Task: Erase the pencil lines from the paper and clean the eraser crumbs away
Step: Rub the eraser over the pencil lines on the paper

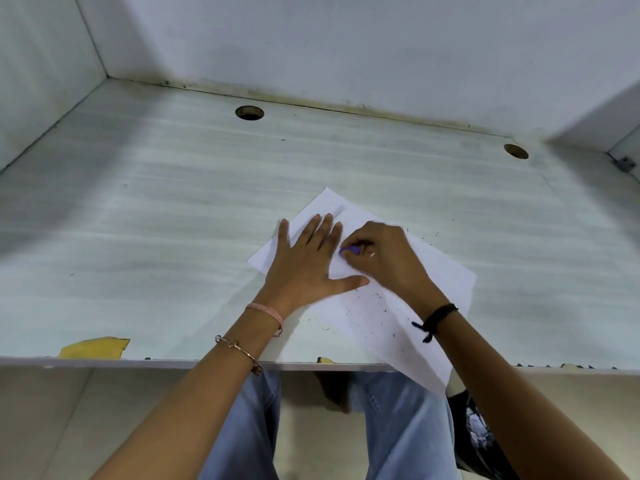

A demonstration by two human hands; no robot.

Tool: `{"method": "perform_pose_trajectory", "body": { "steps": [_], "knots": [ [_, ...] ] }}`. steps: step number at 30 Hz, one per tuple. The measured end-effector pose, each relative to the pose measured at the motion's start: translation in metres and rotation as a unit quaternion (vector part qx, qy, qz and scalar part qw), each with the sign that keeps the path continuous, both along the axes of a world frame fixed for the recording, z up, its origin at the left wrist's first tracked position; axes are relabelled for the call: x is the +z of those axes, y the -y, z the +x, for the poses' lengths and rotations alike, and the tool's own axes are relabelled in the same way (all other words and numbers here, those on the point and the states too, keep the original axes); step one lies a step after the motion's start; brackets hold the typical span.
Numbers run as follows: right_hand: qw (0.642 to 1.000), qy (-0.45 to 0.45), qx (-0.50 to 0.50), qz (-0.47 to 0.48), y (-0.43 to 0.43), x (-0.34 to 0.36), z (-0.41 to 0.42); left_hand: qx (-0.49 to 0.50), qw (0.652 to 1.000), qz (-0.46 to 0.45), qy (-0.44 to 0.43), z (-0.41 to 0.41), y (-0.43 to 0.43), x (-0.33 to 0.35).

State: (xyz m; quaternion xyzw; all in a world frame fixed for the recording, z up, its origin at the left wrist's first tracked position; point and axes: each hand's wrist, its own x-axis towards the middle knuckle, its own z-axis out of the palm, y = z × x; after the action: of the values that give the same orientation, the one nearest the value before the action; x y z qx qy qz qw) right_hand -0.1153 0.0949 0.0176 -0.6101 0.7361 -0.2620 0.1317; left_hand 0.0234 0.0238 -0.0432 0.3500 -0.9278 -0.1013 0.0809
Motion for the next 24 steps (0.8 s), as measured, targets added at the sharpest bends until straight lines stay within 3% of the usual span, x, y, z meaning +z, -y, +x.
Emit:
{"method": "perform_pose_trajectory", "body": {
  "steps": [2, 6, 10, 14, 18, 24],
  "knots": [
    [0.999, 0.002, 0.036, 0.02, -0.003, 0.0, 0.001, 0.0, 1.0, 0.0, 0.004, 0.0, 0.0, 0.0],
    [0.998, 0.001, -0.053, -0.032, 0.006, 0.001, -0.013, 0.001, 1.0, 0.014, 0.0, 0.001, -0.001, 0.002],
    [0.999, 0.017, 0.039, 0.02, -0.002, -0.001, 0.005, 0.001, 1.0, 0.003, 0.006, 0.0, 0.0, 0.0],
    [0.997, -0.009, -0.068, -0.033, 0.013, -0.001, -0.016, -0.001, 1.0, 0.012, 0.0, 0.001, -0.001, 0.002],
    [0.999, 0.005, 0.039, 0.026, -0.001, 0.001, -0.001, 0.002, 1.0, -0.008, 0.001, 0.0, -0.001, -0.001],
    [0.987, 0.086, -0.131, -0.032, -0.001, -0.009, -0.049, -0.004, 1.0, 0.024, 0.003, 0.001, 0.0, 0.003]
  ]
}}
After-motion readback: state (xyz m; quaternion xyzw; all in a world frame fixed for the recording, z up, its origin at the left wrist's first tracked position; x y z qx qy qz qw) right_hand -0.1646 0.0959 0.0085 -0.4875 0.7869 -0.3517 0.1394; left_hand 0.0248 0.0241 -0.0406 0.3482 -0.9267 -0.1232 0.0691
